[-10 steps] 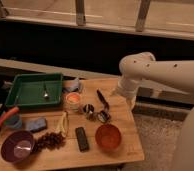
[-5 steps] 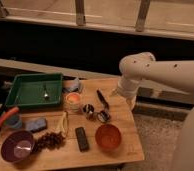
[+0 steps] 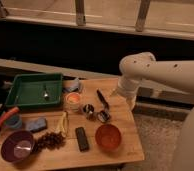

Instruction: Wipe red bowl with eraser

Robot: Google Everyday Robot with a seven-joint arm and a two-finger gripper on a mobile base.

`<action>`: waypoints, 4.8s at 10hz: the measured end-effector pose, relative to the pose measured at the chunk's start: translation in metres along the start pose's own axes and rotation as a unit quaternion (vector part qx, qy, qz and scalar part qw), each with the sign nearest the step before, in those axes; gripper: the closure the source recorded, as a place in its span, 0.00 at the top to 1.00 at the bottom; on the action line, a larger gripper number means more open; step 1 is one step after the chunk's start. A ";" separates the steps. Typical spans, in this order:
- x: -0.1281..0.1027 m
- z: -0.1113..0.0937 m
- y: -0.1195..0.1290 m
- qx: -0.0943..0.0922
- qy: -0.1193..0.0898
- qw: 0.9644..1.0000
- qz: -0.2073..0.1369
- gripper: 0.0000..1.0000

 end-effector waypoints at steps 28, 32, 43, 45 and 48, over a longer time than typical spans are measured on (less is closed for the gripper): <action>0.147 0.030 0.108 0.021 0.076 0.959 -0.270 0.72; 0.179 0.083 0.131 0.061 0.104 0.940 -0.320 0.72; 0.209 0.118 0.129 0.066 0.150 0.921 -0.354 0.72; 0.215 0.127 0.125 0.070 0.165 0.919 -0.353 0.72; 0.224 0.140 0.117 0.074 0.189 0.913 -0.355 0.72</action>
